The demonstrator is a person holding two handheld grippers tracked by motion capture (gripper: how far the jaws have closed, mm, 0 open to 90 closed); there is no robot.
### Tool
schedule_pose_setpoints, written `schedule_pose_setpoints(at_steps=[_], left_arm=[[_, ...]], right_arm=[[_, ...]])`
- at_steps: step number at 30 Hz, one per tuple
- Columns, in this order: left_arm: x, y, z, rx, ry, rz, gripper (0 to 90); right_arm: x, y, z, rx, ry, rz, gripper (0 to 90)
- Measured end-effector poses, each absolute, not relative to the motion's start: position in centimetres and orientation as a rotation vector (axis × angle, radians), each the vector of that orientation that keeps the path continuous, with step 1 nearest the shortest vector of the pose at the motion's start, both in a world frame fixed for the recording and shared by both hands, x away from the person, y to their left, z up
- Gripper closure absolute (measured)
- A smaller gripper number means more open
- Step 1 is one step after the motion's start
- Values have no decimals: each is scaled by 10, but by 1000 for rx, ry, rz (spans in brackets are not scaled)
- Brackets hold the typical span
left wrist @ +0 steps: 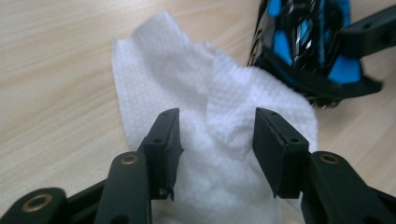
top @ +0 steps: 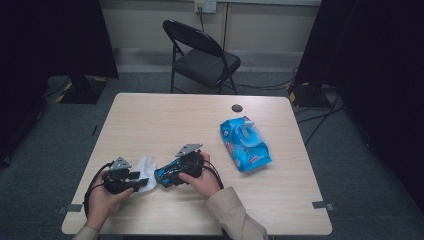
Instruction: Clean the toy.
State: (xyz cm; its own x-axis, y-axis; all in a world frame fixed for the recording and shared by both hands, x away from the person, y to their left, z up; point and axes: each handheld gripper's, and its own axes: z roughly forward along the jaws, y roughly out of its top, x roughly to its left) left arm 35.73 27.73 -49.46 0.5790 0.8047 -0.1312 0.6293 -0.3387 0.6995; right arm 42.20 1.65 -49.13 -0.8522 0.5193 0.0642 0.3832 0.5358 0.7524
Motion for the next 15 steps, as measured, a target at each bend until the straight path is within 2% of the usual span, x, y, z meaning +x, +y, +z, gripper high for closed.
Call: schedule_pose_setpoints(at_steps=[6, 12, 15], left_arm=[[356, 274, -494, 2125, 1110, 346, 593], [353, 269, -493, 2115, 1118, 289, 817], [354, 269, -491, 2109, 1150, 256, 843]], right_arm=[[422, 17, -491, 775, 2608, 1204, 46], [422, 17, -491, 777, 2604, 1208, 46], [422, 17, -491, 776, 2607, 1205, 46]])
